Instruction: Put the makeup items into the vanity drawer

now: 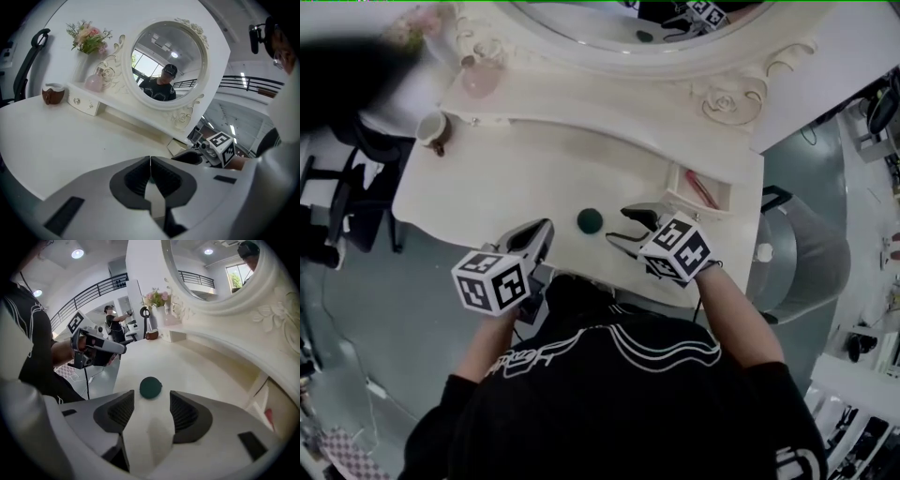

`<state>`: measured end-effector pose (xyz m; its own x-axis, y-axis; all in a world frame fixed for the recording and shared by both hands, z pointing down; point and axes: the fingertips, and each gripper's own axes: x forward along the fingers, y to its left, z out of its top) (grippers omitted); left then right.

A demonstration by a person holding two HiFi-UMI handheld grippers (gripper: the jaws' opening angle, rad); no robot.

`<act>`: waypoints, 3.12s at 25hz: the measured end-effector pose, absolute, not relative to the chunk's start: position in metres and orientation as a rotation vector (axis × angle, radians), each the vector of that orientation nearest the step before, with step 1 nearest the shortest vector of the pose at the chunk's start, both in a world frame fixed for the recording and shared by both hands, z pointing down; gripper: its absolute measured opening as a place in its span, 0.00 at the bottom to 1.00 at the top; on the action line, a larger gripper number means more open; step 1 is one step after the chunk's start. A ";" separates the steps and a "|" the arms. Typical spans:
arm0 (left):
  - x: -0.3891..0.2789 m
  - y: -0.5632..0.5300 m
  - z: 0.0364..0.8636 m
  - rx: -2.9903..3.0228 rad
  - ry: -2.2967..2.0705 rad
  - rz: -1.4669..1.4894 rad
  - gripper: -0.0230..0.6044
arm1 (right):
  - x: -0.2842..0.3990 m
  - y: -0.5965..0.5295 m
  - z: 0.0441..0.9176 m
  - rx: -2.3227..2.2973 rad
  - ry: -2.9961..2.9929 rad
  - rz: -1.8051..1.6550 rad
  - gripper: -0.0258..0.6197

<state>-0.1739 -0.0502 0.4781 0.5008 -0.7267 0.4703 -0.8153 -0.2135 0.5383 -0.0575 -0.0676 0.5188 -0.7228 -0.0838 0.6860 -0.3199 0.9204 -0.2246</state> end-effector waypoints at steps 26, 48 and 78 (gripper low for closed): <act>-0.204 -0.033 0.507 1.879 -1.327 0.126 0.08 | -0.113 -0.065 0.564 0.202 -2.224 0.204 0.44; -0.154 -0.070 0.484 1.996 -1.250 0.175 0.08 | -0.073 -0.077 0.517 0.294 -2.327 0.337 0.23; -0.043 -0.119 0.453 2.210 -1.023 0.256 0.08 | 0.127 -0.164 0.455 1.078 -2.234 0.267 0.22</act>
